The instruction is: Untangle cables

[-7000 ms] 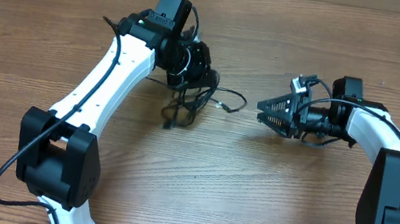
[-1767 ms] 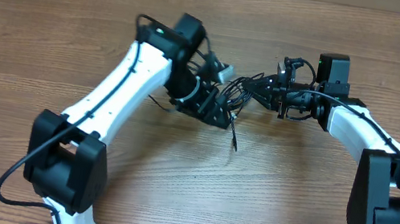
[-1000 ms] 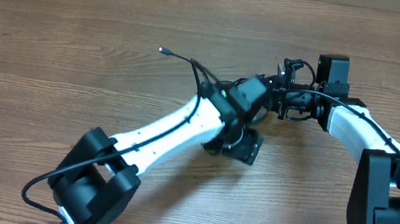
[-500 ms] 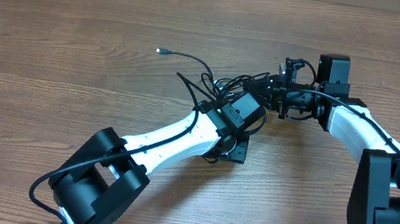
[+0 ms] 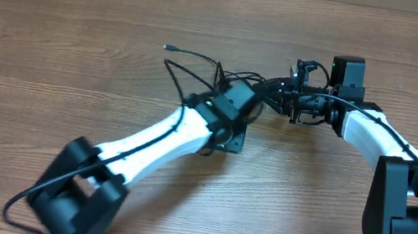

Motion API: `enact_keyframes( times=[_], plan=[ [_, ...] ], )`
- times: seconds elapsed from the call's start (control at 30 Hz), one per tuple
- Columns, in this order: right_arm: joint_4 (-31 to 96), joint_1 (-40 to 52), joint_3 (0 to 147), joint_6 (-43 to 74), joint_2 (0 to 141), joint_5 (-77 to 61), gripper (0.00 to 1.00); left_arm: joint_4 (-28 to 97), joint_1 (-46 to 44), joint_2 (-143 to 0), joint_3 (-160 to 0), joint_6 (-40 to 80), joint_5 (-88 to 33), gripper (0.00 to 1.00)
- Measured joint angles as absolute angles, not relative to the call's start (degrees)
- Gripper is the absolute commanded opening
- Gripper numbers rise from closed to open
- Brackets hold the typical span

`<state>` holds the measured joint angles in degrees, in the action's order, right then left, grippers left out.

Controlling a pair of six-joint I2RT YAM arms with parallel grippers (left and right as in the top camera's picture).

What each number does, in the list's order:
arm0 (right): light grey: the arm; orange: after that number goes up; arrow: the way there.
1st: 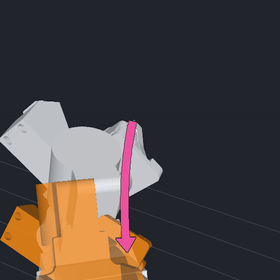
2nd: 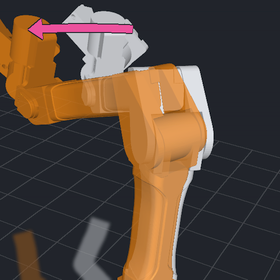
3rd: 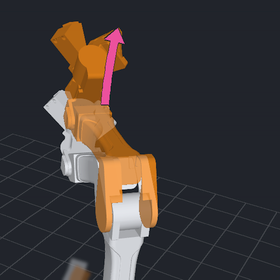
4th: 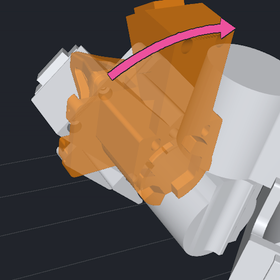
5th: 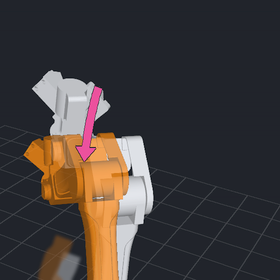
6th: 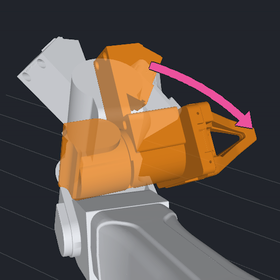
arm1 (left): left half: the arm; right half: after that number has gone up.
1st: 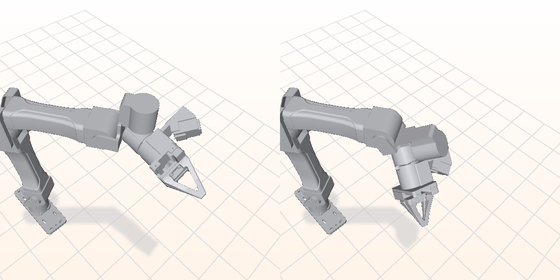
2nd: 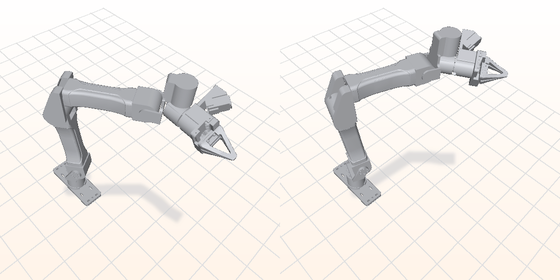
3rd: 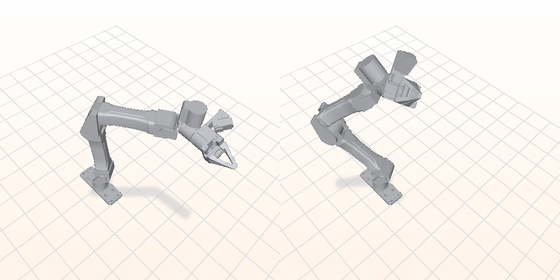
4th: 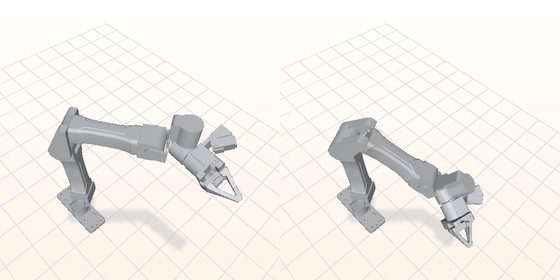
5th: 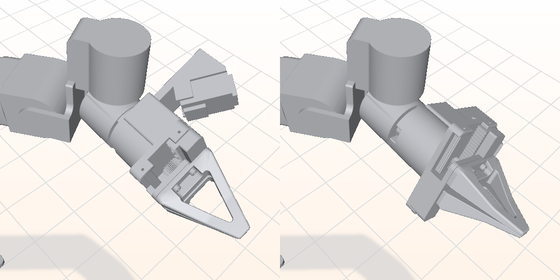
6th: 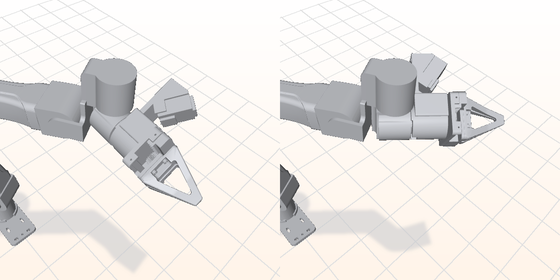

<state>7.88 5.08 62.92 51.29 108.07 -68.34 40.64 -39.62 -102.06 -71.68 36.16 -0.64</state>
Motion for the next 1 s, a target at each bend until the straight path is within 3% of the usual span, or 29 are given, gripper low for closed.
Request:
enact_keyframes(
  times=[0.33,0.57,0.8,1.0],
  plan=[
    [8.6,5.3,63.2,51.1,108.0,-68.1,0.04,38.4,-25.4,-88.2,-72.6,29.7,-0.7,0.49],
    [8.6,5.3,63.2,51.0,108.0,-68.0,0.04,39.4,-15.3,-88.7,-71.4,24.2,-15.0,0.49],
    [8.6,5.3,63.2,51.0,108.0,-67.9,0.04,44.9,-14.6,-89.1,-71.1,12.7,-29.9,0.53],
    [8.6,5.3,63.2,51.0,108.0,-67.9,0.04,50.9,-17.9,-89.1,-68.9,4.0,-28.0,0.56]
  ],
)
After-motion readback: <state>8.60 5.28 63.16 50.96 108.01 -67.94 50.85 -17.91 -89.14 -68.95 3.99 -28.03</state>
